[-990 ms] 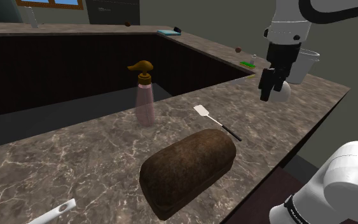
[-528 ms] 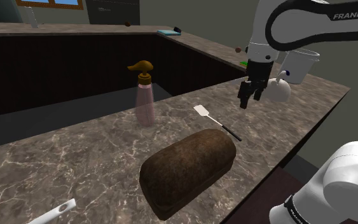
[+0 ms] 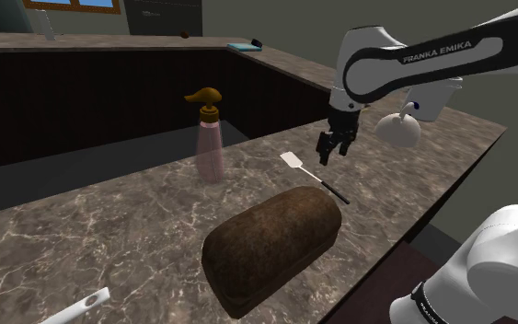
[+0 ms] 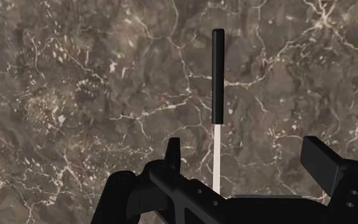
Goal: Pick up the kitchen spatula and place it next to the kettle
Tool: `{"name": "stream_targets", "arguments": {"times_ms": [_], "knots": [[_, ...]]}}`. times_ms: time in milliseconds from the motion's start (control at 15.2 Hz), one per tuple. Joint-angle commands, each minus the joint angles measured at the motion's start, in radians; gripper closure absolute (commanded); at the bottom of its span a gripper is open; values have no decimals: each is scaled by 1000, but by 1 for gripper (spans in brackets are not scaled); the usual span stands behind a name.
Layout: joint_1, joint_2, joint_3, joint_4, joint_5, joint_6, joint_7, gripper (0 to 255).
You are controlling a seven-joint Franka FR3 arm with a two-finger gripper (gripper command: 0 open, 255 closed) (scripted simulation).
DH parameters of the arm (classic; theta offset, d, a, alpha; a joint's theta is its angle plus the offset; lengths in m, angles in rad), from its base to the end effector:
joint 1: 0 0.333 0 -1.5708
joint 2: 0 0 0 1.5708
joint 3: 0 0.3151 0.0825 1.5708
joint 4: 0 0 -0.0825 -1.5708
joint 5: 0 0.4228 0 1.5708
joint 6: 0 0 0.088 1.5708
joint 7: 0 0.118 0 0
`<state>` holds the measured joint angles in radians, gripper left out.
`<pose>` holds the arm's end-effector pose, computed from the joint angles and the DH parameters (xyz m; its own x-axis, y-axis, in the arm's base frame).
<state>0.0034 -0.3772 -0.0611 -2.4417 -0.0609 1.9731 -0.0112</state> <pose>0.4481 -0.0300 0.4028 0.9956 -0.0161 -0.0923 -0.0134 -0.9995 0.0301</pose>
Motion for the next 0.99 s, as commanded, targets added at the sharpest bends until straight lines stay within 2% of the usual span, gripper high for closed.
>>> {"name": "stream_targets", "arguments": {"times_ms": [0,264,726,924], "knots": [[-3,73,-14,11,9,73,-12,0],[-2,205,-29,47,37,183,-30,0],[-3,256,-31,-4,41,285,-34,0],[-3,260,-31,-7,41,293,-34,0]]}}
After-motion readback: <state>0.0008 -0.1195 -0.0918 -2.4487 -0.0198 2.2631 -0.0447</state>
